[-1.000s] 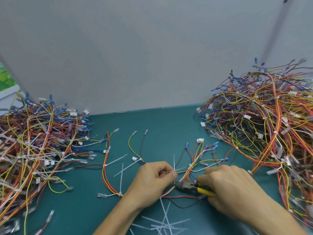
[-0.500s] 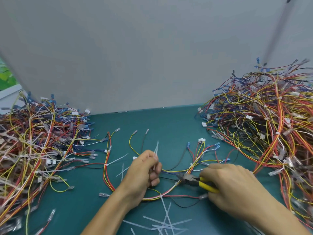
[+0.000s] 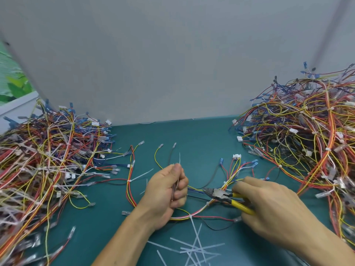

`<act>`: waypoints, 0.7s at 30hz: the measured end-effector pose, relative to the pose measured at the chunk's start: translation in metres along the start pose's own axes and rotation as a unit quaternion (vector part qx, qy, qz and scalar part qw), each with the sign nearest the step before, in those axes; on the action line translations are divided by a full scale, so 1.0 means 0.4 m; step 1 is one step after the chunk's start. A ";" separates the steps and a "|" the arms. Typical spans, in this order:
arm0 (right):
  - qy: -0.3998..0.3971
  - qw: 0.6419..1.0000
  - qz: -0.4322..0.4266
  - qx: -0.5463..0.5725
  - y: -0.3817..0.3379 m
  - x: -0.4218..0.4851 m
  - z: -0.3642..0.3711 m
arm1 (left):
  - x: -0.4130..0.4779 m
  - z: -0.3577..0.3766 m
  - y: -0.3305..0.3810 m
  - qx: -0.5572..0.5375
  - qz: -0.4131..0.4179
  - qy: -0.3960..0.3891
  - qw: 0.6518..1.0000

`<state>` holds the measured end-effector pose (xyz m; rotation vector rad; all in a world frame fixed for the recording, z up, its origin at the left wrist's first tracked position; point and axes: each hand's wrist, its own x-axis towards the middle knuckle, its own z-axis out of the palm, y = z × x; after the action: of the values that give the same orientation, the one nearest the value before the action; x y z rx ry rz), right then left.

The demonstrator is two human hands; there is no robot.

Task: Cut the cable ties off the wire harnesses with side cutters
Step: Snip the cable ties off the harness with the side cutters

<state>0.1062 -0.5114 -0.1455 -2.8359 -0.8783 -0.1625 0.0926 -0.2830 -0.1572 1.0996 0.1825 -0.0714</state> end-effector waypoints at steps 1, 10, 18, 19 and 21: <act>0.002 1.000 -0.003 0.000 -0.001 0.000 -0.001 | -0.005 -0.004 0.004 0.008 0.003 0.002 1.000; 0.022 0.996 -0.077 -0.031 -0.043 -0.011 -0.011 | -0.077 -0.042 0.037 0.380 0.144 -0.028 0.913; -0.013 0.997 -0.059 -0.042 -0.041 -0.009 -0.002 | -0.112 -0.083 -0.038 0.664 0.277 -0.108 0.686; -0.021 0.997 -0.058 -0.043 -0.044 -0.008 -0.004 | -0.109 -0.080 -0.042 0.655 0.281 -0.096 0.695; -0.017 0.997 -0.049 -0.050 -0.055 -0.010 -0.009 | -0.105 -0.071 -0.049 0.651 0.282 -0.078 0.701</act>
<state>0.0902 -0.4965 -0.1399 -2.8953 -1.0464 -0.1743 0.0453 -0.2681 -0.1795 2.5296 -0.4687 0.3186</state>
